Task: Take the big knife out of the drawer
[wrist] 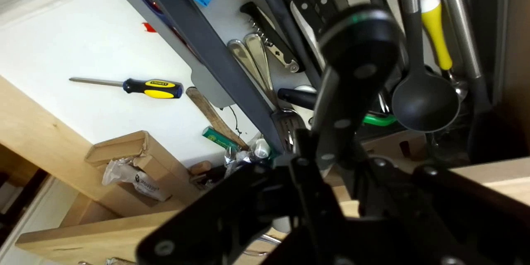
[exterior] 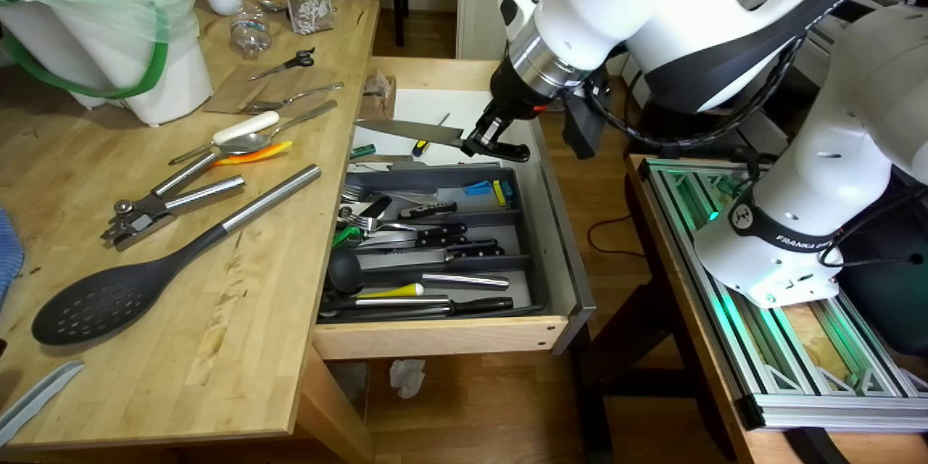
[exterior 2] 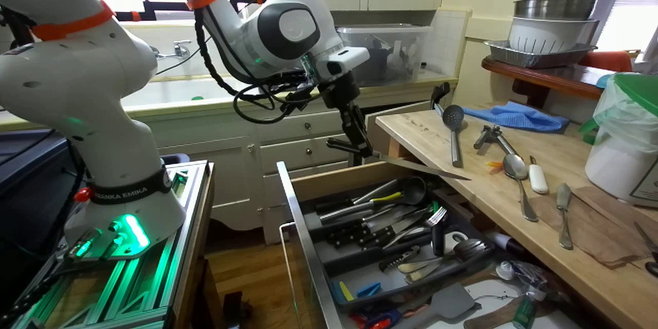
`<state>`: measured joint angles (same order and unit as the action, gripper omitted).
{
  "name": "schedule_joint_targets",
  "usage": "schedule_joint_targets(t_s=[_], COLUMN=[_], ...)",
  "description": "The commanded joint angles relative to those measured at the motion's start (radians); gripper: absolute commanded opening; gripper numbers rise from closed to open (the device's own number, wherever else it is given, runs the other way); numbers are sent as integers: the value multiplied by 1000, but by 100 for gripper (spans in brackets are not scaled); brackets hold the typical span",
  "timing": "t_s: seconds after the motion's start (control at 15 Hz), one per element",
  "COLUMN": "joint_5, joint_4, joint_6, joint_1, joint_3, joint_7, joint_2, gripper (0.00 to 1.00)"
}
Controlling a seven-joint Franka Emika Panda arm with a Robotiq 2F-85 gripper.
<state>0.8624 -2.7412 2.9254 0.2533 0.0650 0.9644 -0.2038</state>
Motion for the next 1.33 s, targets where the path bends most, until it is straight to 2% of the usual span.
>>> schedule_joint_targets(t_s=[0.0, 0.53, 1.0, 1.27], joint_5=[172, 496, 683, 754], joint_4=[-13, -10, -1, 3], joint_6=[34, 72, 157, 189], joint_1=[36, 52, 46, 42], joint_3=[13, 9, -4, -12], joint_7=[108, 309, 333, 316], joint_2=[-40, -83, -76, -69], gripper=[5, 5, 5, 5])
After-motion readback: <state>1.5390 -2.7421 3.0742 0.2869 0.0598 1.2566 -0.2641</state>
